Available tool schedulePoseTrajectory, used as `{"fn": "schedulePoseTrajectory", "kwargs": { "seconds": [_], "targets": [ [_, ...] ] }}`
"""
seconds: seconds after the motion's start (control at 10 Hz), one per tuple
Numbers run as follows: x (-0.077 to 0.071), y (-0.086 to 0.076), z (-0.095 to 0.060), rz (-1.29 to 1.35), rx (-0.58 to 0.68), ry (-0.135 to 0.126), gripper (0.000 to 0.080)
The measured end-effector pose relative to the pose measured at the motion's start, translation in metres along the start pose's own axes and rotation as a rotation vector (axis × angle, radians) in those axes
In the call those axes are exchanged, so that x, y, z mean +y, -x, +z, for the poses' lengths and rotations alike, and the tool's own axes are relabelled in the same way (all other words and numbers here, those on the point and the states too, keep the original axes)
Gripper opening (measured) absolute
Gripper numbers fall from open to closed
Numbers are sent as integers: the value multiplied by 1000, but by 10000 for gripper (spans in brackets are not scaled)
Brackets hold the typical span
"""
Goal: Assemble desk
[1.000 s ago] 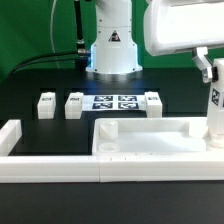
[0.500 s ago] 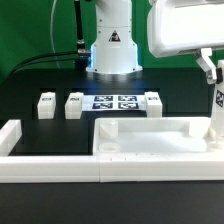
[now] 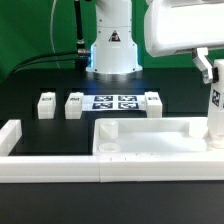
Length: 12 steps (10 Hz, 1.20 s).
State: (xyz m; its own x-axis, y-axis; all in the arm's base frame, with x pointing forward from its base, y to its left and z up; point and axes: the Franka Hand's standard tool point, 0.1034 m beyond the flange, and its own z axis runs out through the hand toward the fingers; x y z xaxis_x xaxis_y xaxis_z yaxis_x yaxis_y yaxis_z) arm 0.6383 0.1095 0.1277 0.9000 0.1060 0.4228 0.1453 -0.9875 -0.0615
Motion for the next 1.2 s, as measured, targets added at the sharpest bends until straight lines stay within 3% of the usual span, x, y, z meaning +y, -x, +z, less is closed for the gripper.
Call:
{"fn": "schedulePoseTrajectory", "kwargs": {
  "seconds": [0.6,1.2],
  "targets": [
    [0,15,9,-1,-22,1,288],
    [1,13,10,-1,12,7,295]
  ]
}}
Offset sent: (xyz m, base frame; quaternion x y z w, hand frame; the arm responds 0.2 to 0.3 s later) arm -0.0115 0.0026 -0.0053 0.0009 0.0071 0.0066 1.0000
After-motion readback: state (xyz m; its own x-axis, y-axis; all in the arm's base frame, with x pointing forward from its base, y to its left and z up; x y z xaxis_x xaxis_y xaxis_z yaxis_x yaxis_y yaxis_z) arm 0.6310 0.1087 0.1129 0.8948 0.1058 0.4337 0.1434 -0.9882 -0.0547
